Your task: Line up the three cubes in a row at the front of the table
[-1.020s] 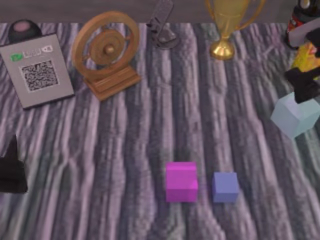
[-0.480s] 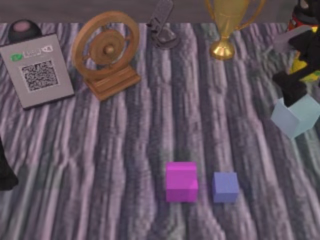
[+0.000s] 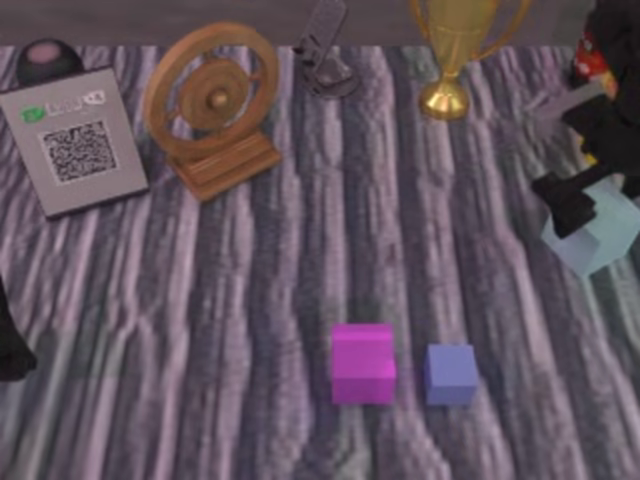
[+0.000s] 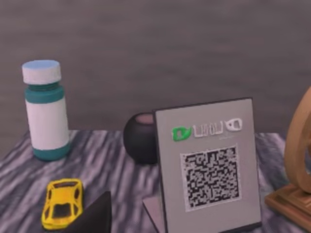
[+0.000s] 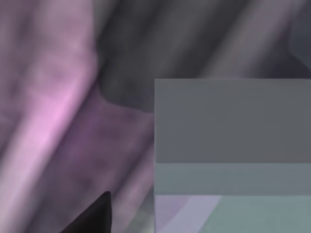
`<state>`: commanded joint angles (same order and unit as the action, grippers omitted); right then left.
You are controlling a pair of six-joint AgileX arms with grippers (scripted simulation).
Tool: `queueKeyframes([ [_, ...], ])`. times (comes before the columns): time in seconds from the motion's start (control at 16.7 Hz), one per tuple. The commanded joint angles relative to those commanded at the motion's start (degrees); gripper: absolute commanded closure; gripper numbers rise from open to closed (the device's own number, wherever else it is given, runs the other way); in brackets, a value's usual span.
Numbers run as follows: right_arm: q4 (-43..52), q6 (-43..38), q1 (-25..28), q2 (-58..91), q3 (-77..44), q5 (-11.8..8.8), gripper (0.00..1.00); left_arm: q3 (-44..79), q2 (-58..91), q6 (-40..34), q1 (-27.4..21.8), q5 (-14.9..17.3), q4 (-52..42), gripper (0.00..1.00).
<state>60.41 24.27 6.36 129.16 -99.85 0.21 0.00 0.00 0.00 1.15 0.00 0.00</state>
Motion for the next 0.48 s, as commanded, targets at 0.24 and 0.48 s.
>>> queueKeyframes([
  [0.24,-7.47,-0.11,0.11,2.62,5.01,0.02,0.00,0.00,0.00,0.00,0.00,0.00,0.00,0.00],
  [0.48,-7.87,-0.11,0.11,2.83,5.32,0.03,0.00,0.00,0.00,0.00,0.00,0.00,0.00,0.00],
])
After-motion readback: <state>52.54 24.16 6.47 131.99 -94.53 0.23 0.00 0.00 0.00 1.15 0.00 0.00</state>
